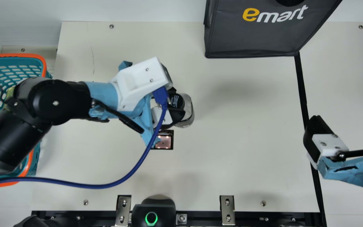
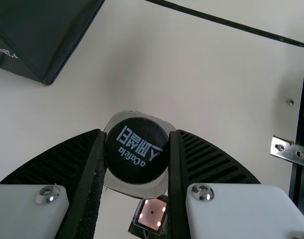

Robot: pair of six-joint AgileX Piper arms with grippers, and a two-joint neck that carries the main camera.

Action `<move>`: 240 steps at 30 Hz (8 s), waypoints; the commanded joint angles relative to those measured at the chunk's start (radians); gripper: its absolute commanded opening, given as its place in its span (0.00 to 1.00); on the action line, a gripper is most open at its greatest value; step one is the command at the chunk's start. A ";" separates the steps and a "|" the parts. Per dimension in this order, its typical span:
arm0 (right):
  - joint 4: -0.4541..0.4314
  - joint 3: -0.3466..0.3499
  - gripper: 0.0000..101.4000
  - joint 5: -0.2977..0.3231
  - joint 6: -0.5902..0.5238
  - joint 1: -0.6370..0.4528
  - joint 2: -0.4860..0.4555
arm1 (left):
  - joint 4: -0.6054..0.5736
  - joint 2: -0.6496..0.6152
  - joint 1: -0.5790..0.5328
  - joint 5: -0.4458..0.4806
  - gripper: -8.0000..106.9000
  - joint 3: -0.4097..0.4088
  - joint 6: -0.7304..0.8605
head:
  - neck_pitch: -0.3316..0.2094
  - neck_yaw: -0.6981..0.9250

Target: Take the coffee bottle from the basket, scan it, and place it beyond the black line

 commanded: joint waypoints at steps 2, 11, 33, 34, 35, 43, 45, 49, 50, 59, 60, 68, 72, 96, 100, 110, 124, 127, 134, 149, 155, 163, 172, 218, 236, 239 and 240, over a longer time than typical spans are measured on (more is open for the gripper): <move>0.000 0.000 0.90 0.000 0.000 0.000 0.000 | 0.004 0.013 -0.012 -0.014 0.16 -0.003 0.002 | -0.026 0.002; 0.000 0.000 0.90 0.000 0.000 0.000 0.000 | 0.018 0.056 -0.057 -0.064 0.16 -0.002 0.003 | -0.026 0.002; 0.000 0.000 0.90 0.000 0.000 0.000 0.000 | 0.063 0.178 -0.120 -0.124 0.16 -0.058 0.012 | -0.026 0.002; 0.000 0.000 0.90 0.000 0.000 0.000 0.000 | 0.066 0.181 -0.120 -0.125 0.16 -0.060 0.012 | -0.026 0.002; 0.000 0.000 0.90 0.000 0.000 0.000 0.000 | 0.069 0.184 -0.121 -0.127 0.16 -0.061 0.012 | -0.026 0.002; 0.000 0.000 0.90 0.000 0.000 0.000 0.000 | 0.088 0.201 -0.129 -0.140 0.28 -0.067 0.008 | -0.026 0.002; 0.000 0.000 0.90 0.000 0.000 0.000 0.000 | 0.092 0.203 -0.132 -0.142 0.33 -0.068 0.006 | -0.026 0.002; 0.000 0.000 0.90 0.000 0.000 0.000 0.000 | 0.098 0.206 -0.138 -0.146 0.45 -0.070 0.001 | -0.026 0.002; 0.000 0.000 0.90 0.000 0.000 0.000 0.000 | 0.099 0.206 -0.139 -0.147 0.48 -0.070 0.000 | -0.026 0.002; 0.000 0.000 0.90 0.000 0.000 0.000 0.000 | 0.120 0.209 -0.149 -0.159 0.74 -0.076 -0.017 | -0.026 0.002; 0.000 0.000 0.90 0.000 0.000 0.000 0.000 | 0.122 0.209 -0.150 -0.161 0.77 -0.076 -0.019 | -0.026 0.002; 0.000 0.000 0.90 0.000 0.000 0.000 0.000 | 0.141 0.202 -0.153 -0.166 0.85 -0.083 -0.040 | -0.026 0.002; 0.000 0.000 0.90 0.000 0.000 0.000 0.000 | 0.149 0.190 -0.151 -0.170 0.85 -0.082 -0.058 | -0.026 0.002; 0.000 0.000 0.90 0.000 0.000 0.000 0.000 | 0.296 0.015 -0.067 -0.255 0.85 0.031 -0.342 | -0.026 0.002; 0.000 0.000 0.90 0.000 0.000 0.000 0.000 | 0.324 -0.028 -0.037 -0.263 0.85 0.064 -0.382 | -0.026 0.002; 0.000 0.000 0.90 0.000 0.000 0.000 0.000 | 0.370 -0.133 0.069 -0.269 0.85 0.135 -0.468 | -0.026 0.002; 0.000 0.000 0.90 0.000 0.000 0.000 0.000 | 0.371 -0.260 0.261 -0.254 0.85 0.211 -0.474 | -0.026 0.002; 0.000 0.000 0.90 0.000 0.000 0.000 0.000 | 0.378 -0.283 0.303 -0.256 0.85 0.225 -0.475 | -0.026 0.002; 0.000 0.000 0.90 0.000 0.000 0.000 0.000 | 0.406 -0.332 0.385 -0.267 0.85 0.260 -0.506 | -0.026 0.002; 0.000 0.000 0.90 0.000 0.000 0.000 0.000 | 0.471 -0.428 0.518 -0.300 0.85 0.340 -0.565 | -0.026 0.002; 0.000 0.000 0.90 0.000 0.000 0.000 0.000 | 0.478 -0.473 0.571 -0.295 0.85 0.372 -0.565 | -0.026 0.002; 0.000 0.000 0.90 0.000 0.000 0.000 0.000 | 0.462 -0.537 0.648 -0.276 0.85 0.408 -0.544 | -0.026 0.002; 0.000 0.000 0.90 0.000 0.000 0.000 0.000 | 0.430 -0.611 0.715 -0.262 0.85 0.451 -0.501 | -0.026 0.002; 0.000 0.000 0.90 0.000 0.000 0.000 0.000 | 0.570 -0.860 0.692 -0.188 0.85 0.602 -0.685 | -0.026 0.002; 0.000 0.000 0.90 0.000 0.000 0.000 0.000 | 0.620 -0.871 0.657 -0.161 0.85 0.594 -0.762 | -0.026 0.002; 0.000 0.000 0.90 0.000 0.000 0.000 0.000 | 0.626 -0.871 0.652 -0.159 0.85 0.593 -0.770 | -0.026 0.002; 0.000 0.000 0.90 0.000 0.000 0.000 0.000 | 0.623 -0.871 0.656 -0.159 0.85 0.593 -0.766 | -0.026 0.002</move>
